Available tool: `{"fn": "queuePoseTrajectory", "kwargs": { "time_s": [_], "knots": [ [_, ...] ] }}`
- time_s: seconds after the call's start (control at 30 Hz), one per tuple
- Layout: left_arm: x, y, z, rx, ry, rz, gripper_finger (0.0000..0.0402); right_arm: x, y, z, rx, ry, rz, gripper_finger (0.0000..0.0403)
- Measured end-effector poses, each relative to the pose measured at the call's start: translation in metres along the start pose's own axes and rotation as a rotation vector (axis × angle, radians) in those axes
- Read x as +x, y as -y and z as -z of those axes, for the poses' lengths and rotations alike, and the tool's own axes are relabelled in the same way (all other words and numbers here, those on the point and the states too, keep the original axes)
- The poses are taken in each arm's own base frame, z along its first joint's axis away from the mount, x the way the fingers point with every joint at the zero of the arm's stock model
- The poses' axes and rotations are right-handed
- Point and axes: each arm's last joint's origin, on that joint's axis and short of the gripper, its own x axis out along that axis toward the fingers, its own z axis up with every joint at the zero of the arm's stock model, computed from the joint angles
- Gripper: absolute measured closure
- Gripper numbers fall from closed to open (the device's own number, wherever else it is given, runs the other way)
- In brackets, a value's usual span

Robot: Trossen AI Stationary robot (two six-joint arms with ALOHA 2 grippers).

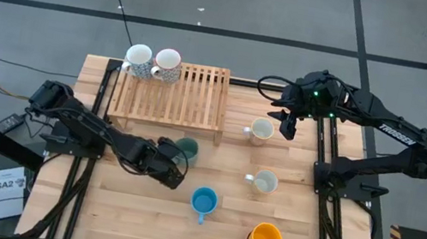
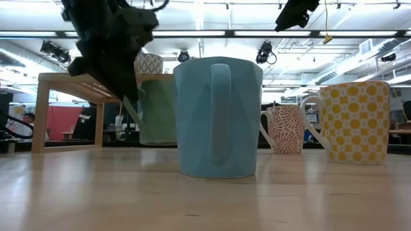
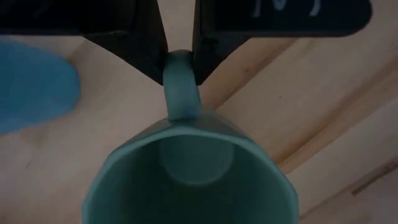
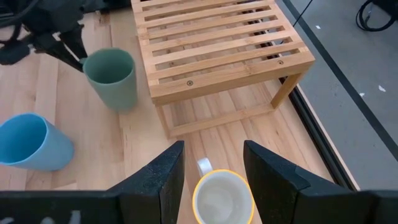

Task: Place coffee mugs
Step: Put the dark green mug on the shelf

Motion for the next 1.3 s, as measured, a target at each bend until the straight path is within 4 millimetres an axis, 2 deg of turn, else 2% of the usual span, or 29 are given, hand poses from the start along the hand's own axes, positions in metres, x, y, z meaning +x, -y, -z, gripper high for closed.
{"fn": "queuePoseTrajectory", "kwargs": {
  "time_s": [0.1,0.4,0.7,0.97,1.3],
  "knots": [
    [-0.011,0.006,-0.002,0.045,-0.011,0.0,0.0342,0.0,0.0,0.0,0.0,0.0,0.0,0.0233],
    [-0.065,0.023,-0.023,0.111,-0.034,-0.017,0.0342,0.0,0.0,0.0,0.0,0.0,0.0,0.0233],
    [-0.114,0.021,-0.046,0.14,-0.029,-0.083,0.0342,0.0,0.0,0.0,0.0,0.0,0.0,0.0233],
    [-0.139,0.012,-0.056,0.143,-0.008,-0.158,0.0342,0.0,0.0,0.0,0.0,0.0,0.001,0.0233],
    [-0.147,0.002,-0.065,0.139,0.026,-0.222,0.0342,0.0,0.0,0.0,0.0,0.0,0.0,0.0233]
  ]
}}
